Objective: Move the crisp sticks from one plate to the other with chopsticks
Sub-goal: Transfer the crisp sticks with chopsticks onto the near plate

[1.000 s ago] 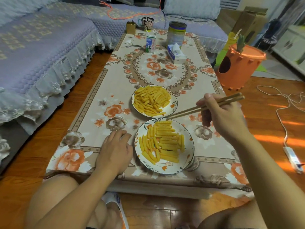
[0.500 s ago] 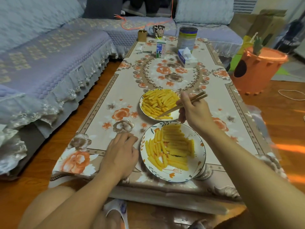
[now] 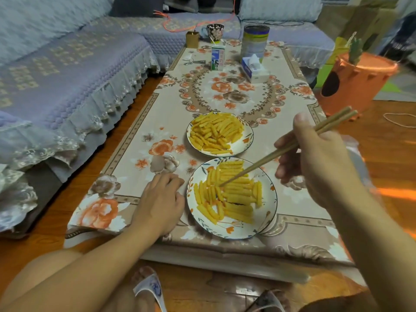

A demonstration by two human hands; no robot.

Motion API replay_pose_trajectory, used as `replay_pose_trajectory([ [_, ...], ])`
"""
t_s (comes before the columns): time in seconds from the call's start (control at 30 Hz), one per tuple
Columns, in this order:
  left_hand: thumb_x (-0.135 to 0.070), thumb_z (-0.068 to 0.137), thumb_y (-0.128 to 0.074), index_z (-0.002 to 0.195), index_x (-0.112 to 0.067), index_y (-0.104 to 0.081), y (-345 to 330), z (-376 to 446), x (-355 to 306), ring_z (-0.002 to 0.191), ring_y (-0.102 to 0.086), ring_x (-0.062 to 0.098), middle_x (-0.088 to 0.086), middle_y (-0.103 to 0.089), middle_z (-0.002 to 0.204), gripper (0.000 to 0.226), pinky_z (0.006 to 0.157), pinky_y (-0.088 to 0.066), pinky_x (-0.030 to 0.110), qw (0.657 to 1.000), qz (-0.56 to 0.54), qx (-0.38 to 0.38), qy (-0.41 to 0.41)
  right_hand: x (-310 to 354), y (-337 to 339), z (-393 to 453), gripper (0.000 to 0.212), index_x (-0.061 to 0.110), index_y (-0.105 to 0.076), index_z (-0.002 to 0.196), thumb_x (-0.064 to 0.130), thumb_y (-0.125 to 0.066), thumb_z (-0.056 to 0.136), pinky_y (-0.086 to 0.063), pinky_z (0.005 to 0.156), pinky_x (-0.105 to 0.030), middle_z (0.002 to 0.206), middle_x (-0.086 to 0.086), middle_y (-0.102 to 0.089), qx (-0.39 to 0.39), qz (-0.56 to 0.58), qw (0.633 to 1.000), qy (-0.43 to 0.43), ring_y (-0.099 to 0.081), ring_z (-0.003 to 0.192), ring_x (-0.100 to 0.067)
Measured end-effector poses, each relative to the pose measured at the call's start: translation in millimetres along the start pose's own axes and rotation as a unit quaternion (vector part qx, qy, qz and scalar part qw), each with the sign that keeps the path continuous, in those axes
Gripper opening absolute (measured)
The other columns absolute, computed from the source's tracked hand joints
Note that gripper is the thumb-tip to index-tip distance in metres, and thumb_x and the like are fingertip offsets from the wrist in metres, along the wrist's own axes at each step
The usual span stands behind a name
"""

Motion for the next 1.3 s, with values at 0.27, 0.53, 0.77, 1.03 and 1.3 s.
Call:
replay_pose_trajectory([
  [0.27,-0.016,0.097,-0.048,0.132,-0.020,-0.063,9.1,9.7,-3.4,0.123,-0.054,0.023,0.000,-0.057,0.135,0.038,0.095,-0.047,0.037,0.997,-0.021,0.063,0.034,-15.5,-24.9,-34.9,0.060,0.000,-0.066,0.078,0.047,-0.042,0.107,-0.056,0.050,-0.048,0.049,-0.012,-0.061,0.051,-0.123,0.991,0.020,-0.066,0.044,-0.034],
  [0.53,-0.016,0.100,-0.043,0.134,-0.030,-0.063,26.6,36.1,9.0,0.131,-0.053,0.023,-0.002,-0.058,0.146,0.041,0.108,-0.043,0.035,0.974,-0.048,0.195,0.106,0.8,-4.8,14.3,0.053,0.001,-0.068,0.079,0.040,-0.046,0.108,-0.049,0.044,-0.034,0.053,-0.015,-0.059,-0.010,-0.124,0.990,0.065,-0.062,0.041,-0.029],
  [0.77,-0.024,0.098,-0.039,0.132,-0.038,-0.058,18.8,51.4,-7.5,0.127,-0.053,0.032,0.003,-0.056,0.144,0.041,0.098,-0.049,0.041,0.979,0.004,0.179,0.097,-4.5,-2.7,62.7,0.044,0.009,-0.071,0.087,0.036,-0.044,0.110,-0.045,0.046,-0.025,0.061,-0.012,-0.058,-0.007,-0.167,0.978,0.127,-0.055,0.045,-0.013],
  [1.03,-0.017,0.098,-0.040,0.131,-0.028,-0.059,22.7,59.3,-14.7,0.125,-0.050,0.028,0.003,-0.055,0.139,0.039,0.100,-0.049,0.044,0.975,0.030,0.200,0.096,-22.0,-38.4,89.9,0.043,0.009,-0.072,0.088,0.035,-0.046,0.109,-0.049,0.055,-0.038,0.066,-0.021,-0.064,0.068,-0.199,0.970,0.123,-0.060,0.053,-0.026],
  [1.3,-0.018,0.101,-0.039,0.138,-0.035,-0.055,21.6,58.4,-2.6,0.131,-0.050,0.025,0.000,-0.050,0.149,0.044,0.104,-0.047,0.041,0.971,-0.010,0.213,0.106,-18.6,-38.2,90.6,0.055,0.005,-0.067,0.081,0.040,-0.037,0.110,-0.043,0.045,-0.032,0.061,-0.020,-0.060,0.040,-0.180,0.975,0.123,-0.057,0.046,-0.025],
])
Point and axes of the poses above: each hand's wrist, its own z-axis towards the middle knuckle, its own y-axis out of the back of the hand, x = y × z, the point moved 7 cm from there along z, towards the middle knuckle
